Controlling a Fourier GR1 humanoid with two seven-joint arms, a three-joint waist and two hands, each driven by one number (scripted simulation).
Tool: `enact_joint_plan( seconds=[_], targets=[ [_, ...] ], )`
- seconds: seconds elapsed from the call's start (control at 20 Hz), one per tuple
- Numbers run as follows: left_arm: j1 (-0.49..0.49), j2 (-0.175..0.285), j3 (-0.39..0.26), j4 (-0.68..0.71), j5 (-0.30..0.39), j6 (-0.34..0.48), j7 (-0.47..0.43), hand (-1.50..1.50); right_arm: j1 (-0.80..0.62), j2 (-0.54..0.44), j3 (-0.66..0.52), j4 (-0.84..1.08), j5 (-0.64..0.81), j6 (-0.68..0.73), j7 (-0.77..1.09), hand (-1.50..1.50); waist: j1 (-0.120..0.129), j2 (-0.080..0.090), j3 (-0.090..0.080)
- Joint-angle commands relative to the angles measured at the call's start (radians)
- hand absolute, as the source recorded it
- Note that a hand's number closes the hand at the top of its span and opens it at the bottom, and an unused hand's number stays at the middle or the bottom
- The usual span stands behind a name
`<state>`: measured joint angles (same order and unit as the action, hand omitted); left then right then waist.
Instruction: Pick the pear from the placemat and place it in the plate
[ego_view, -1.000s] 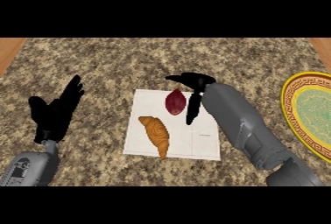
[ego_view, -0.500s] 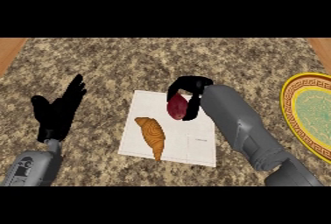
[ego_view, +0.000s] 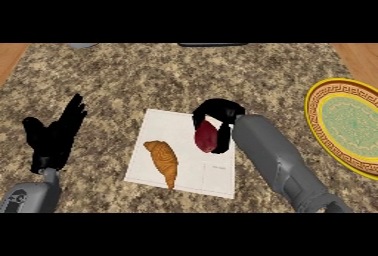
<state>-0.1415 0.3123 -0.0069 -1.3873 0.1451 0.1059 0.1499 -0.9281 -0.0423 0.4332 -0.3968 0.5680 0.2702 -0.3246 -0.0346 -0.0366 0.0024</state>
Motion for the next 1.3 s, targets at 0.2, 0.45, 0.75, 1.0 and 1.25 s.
enact_joint_plan(
  seconds=[0.2, 0.45, 0.75, 1.0, 1.25],
  targets=[
    [0.043, 0.030, 0.047, -0.020, 0.010, 0.016, 0.016, 0.00, 0.221, -0.166, 0.050, -0.265, 0.081, -0.256, 0.004, 1.50, -0.089, -0.016, -0.005],
    [0.076, 0.033, 0.069, -0.003, 0.021, 0.017, 0.005, 0.00, 0.272, -0.257, -0.070, -0.486, 0.031, -0.444, 0.015, 1.50, -0.132, -0.026, -0.005],
    [0.141, 0.037, 0.069, -0.036, 0.021, 0.000, -0.037, 0.00, 0.389, -0.398, -0.206, -0.750, -0.009, -0.565, 0.112, 1.50, -0.120, -0.020, -0.006],
    [0.081, 0.009, 0.032, -0.044, -0.004, 0.015, -0.016, 0.00, 0.588, -0.499, -0.312, -1.000, -0.121, -0.502, 0.226, 1.50, -0.080, 0.010, -0.004],
    [0.051, -0.011, 0.005, -0.073, -0.006, 0.002, 0.012, 0.00, 0.813, -0.597, -0.446, -1.246, -0.220, -0.460, 0.311, 1.50, -0.018, 0.025, -0.003]
  ],
)
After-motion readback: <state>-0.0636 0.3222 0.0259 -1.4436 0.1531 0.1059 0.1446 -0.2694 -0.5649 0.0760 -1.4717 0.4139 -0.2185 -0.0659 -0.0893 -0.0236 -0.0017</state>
